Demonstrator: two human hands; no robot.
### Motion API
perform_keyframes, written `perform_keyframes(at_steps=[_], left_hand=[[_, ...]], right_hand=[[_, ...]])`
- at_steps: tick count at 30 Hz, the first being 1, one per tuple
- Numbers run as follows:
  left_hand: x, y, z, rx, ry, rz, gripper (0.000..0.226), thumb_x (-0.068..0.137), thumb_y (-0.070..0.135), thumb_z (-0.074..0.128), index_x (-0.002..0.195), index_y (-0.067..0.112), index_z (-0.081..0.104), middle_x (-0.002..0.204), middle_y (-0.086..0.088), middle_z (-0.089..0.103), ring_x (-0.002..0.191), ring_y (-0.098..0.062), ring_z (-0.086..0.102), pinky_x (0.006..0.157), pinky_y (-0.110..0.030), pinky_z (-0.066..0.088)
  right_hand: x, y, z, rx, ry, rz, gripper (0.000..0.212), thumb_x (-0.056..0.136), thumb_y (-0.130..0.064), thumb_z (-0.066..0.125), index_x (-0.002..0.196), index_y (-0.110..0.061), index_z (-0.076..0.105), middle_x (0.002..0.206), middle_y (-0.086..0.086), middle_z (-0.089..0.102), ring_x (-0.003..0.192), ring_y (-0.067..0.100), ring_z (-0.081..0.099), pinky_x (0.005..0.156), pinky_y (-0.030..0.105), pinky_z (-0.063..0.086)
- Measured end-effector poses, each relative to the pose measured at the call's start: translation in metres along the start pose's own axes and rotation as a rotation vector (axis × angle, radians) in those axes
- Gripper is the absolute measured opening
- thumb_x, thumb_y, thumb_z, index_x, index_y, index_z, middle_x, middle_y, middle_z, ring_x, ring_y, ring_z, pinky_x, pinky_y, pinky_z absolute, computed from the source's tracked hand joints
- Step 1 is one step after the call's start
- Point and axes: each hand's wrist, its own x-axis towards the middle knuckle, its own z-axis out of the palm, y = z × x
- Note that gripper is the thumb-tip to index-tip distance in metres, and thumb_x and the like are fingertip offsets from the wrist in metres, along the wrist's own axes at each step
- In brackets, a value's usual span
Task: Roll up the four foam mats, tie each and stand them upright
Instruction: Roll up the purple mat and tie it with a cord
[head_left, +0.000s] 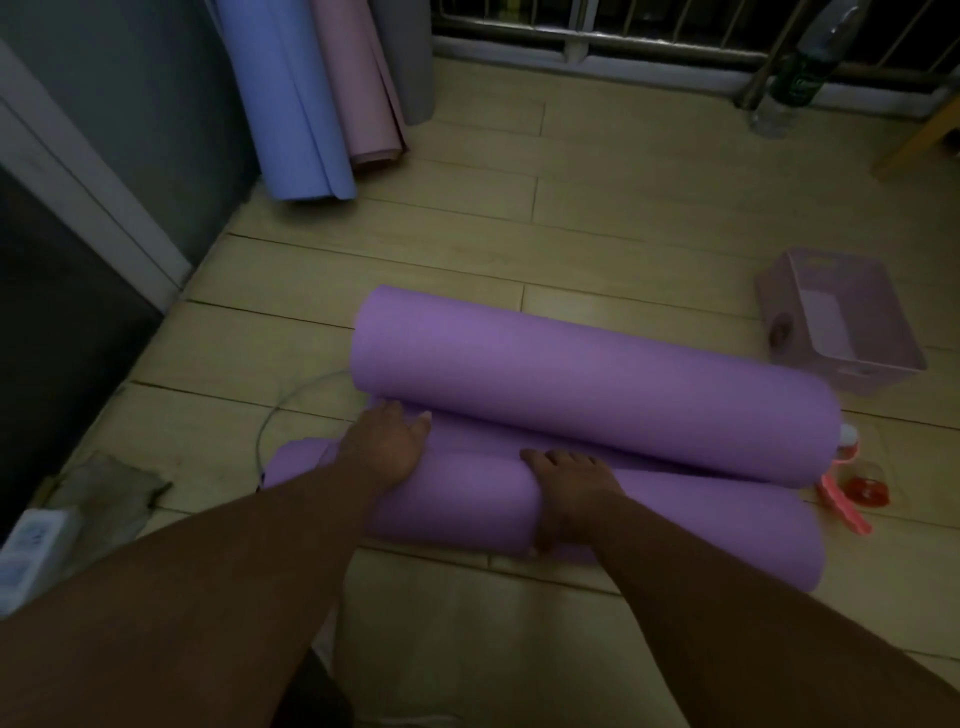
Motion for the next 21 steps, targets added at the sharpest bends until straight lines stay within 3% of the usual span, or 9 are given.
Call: perform_keyframes(at_steps=[5, 7, 9, 11, 14, 18, 21], left_hand=[[0.012, -0.034, -0.002, -0.004, 0.003, -0.007, 0.053, 0.104, 0.034, 0.02, 0.14, 0.001, 0.042, 0.132, -0.032, 0.048, 0.122, -0.047, 0.045, 0.107, -0.049, 0.035], [0.009, -0.038, 0.001, 0.059, -0.025, 0.064, 0.063, 0.096, 0.028, 0.008, 0.139, 0.001, 0.044, 0.126, -0.033, 0.054, 0.119, -0.055, 0.046, 0.106, -0.056, 0.034], [0.004, -0.037, -0.002, 0.055, -0.055, -0.048, 0.059, 0.099, 0.028, 0.006, 0.148, 0.007, 0.031, 0.139, -0.026, 0.048, 0.132, -0.051, 0.036, 0.114, -0.049, 0.025], [0.004, -0.041, -0.005, 0.015, -0.057, -0.163, 0.053, 0.105, 0.034, 0.017, 0.15, 0.007, 0.029, 0.148, -0.023, 0.039, 0.139, -0.044, 0.029, 0.116, -0.044, 0.021], [0.005, -0.05, -0.008, 0.0, -0.071, -0.189, 0.052, 0.105, 0.033, 0.015, 0.151, 0.014, 0.031, 0.145, -0.022, 0.044, 0.137, -0.042, 0.035, 0.115, -0.044, 0.026], [0.002, -0.061, -0.012, 0.052, -0.093, -0.265, 0.064, 0.098, 0.056, 0.025, 0.129, 0.008, 0.055, 0.128, -0.018, 0.057, 0.119, -0.035, 0.053, 0.101, -0.04, 0.042], [0.003, -0.073, -0.007, 0.025, -0.064, -0.265, 0.088, 0.083, 0.063, -0.001, 0.138, 0.015, 0.048, 0.13, -0.02, 0.054, 0.118, -0.039, 0.051, 0.101, -0.046, 0.04]], right_hand=[[0.004, -0.003, -0.004, -0.004, -0.025, 0.016, 0.121, 0.057, -0.052, 0.085, 0.153, -0.028, 0.017, 0.151, 0.006, 0.036, 0.136, 0.028, 0.039, 0.112, 0.038, 0.031], [0.006, -0.003, -0.004, -0.006, -0.031, 0.024, 0.121, 0.057, -0.052, 0.085, 0.153, -0.028, 0.016, 0.152, 0.006, 0.035, 0.136, 0.028, 0.038, 0.113, 0.038, 0.031], [0.007, -0.002, -0.005, -0.001, -0.032, 0.03, 0.122, 0.056, -0.053, 0.086, 0.153, -0.029, 0.016, 0.152, 0.005, 0.034, 0.137, 0.028, 0.037, 0.112, 0.037, 0.03], [0.007, -0.002, -0.005, -0.002, -0.033, 0.034, 0.123, 0.055, -0.054, 0.086, 0.153, -0.03, 0.016, 0.152, 0.005, 0.034, 0.136, 0.029, 0.038, 0.112, 0.037, 0.031], [0.009, -0.003, -0.004, -0.008, -0.032, 0.038, 0.122, 0.055, -0.055, 0.084, 0.153, -0.03, 0.016, 0.152, 0.005, 0.034, 0.136, 0.028, 0.038, 0.111, 0.037, 0.031], [0.011, -0.004, -0.002, -0.006, -0.025, 0.048, 0.123, 0.053, -0.056, 0.083, 0.153, -0.032, 0.015, 0.152, 0.003, 0.034, 0.135, 0.027, 0.039, 0.112, 0.037, 0.032], [0.01, -0.004, -0.002, -0.006, -0.026, 0.052, 0.123, 0.053, -0.055, 0.084, 0.153, -0.033, 0.016, 0.152, 0.002, 0.034, 0.135, 0.026, 0.039, 0.111, 0.036, 0.032]])
